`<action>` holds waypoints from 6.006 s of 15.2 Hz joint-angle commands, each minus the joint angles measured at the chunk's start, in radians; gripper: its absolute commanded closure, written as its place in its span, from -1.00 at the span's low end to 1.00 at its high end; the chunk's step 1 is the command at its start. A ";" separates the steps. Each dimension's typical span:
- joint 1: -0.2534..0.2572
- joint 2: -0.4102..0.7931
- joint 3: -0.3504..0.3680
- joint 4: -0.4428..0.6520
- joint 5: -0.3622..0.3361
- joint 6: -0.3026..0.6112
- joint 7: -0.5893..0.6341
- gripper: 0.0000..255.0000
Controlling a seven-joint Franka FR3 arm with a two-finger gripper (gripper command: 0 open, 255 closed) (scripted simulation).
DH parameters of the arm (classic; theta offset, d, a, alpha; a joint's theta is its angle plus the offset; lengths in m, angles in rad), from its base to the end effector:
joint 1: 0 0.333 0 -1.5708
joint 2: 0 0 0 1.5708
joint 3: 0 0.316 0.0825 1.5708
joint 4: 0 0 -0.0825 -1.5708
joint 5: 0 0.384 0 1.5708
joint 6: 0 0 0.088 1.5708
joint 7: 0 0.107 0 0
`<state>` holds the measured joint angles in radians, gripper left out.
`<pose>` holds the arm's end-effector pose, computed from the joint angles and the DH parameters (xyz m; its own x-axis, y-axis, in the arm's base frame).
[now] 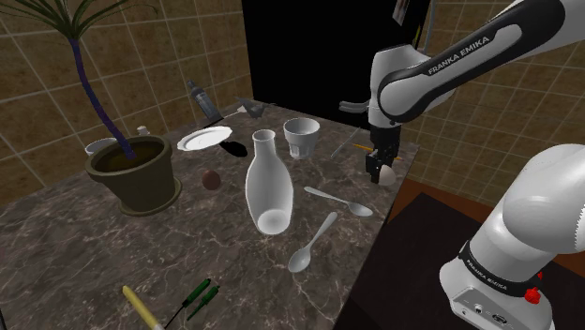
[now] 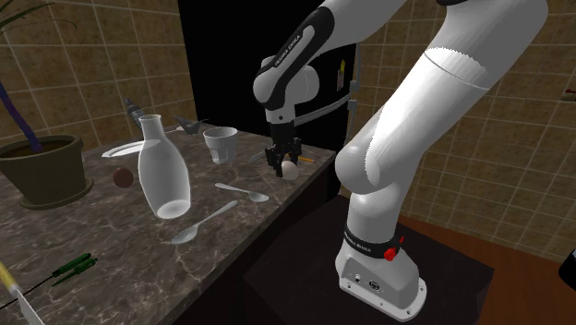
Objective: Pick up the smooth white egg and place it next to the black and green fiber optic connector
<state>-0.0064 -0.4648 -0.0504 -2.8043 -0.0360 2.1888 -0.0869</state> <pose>0.3359 -0.0184 0.3256 0.9868 0.0603 -0.1501 0.0595 -0.9982 -0.0098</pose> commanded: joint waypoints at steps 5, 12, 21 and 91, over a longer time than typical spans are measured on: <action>0.000 -0.012 0.000 0.006 0.000 -0.018 0.000 1.00; 0.000 -0.082 0.003 0.059 0.002 -0.141 0.000 1.00; 0.000 -0.144 0.007 0.142 0.004 -0.287 0.000 1.00; 0.372 0.672 0.760 0.700 0.034 0.001 1.097 1.00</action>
<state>0.3638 0.2022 0.7104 -2.0976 0.0023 2.1784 1.0074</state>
